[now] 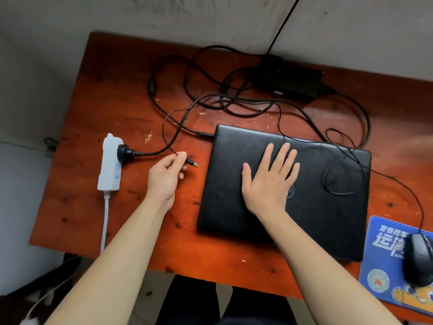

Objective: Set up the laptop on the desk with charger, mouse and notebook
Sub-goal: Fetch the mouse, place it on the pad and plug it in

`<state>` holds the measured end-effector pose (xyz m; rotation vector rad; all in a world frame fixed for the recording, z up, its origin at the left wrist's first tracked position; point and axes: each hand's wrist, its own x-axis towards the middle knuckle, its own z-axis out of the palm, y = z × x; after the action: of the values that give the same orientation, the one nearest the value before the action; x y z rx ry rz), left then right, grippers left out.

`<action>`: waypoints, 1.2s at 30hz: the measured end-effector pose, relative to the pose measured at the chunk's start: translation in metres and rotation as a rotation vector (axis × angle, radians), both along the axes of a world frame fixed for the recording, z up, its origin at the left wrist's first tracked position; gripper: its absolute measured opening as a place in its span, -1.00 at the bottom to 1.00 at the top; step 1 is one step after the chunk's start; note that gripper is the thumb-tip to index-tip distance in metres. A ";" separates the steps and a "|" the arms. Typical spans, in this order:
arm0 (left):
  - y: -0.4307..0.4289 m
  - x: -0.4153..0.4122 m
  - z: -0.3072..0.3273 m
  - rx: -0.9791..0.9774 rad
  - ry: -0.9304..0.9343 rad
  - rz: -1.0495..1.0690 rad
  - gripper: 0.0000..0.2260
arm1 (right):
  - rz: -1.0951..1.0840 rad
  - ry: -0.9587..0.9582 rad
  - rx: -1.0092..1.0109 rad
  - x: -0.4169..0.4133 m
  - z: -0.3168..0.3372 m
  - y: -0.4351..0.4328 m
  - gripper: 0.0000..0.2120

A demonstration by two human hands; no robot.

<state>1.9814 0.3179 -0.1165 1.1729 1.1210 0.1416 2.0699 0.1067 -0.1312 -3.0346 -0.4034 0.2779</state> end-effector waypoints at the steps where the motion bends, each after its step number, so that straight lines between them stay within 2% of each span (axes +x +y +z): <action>1: -0.004 0.000 0.001 0.026 0.010 0.019 -0.85 | -0.004 -0.016 0.002 0.001 -0.002 0.001 -0.26; 7: -0.017 0.007 0.002 0.169 0.115 0.113 -0.76 | -0.011 -0.055 0.016 -0.002 -0.003 -0.001 -0.26; 9: -0.016 0.008 0.001 0.229 0.107 0.121 -0.76 | -0.009 -0.049 0.020 -0.002 -0.002 -0.002 -0.26; 11: -0.016 0.007 -0.003 0.343 0.063 0.080 -0.68 | -0.004 -0.062 0.030 -0.002 -0.001 0.000 -0.26; 14: -0.016 -0.002 -0.015 0.606 0.020 -0.090 -0.60 | -0.022 -0.088 0.036 -0.003 -0.002 0.001 -0.26; 18: -0.002 -0.011 -0.022 1.077 -0.098 -0.389 -0.84 | -0.045 -0.135 0.048 -0.003 -0.004 0.002 -0.26; 21: 0.009 -0.018 -0.025 1.290 -0.197 -0.629 -0.84 | -0.055 -0.158 0.051 -0.002 -0.005 0.002 -0.27; 28: 0.022 -0.040 -0.023 1.218 -0.253 -0.967 -0.73 | -0.080 -0.191 0.083 -0.003 -0.006 0.004 -0.28; 34: 0.029 -0.031 -0.029 1.105 -0.294 -0.897 -0.80 | -0.084 -0.213 0.100 -0.004 -0.009 0.004 -0.29; 36: 0.025 -0.030 -0.025 1.126 -0.305 -0.886 -0.81 | -0.091 -0.232 0.121 -0.002 -0.004 0.002 -0.30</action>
<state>1.9515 0.3426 -0.1416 2.4401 0.0844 0.2601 2.0678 0.1083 -0.1353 -2.9625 -0.2824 -0.1013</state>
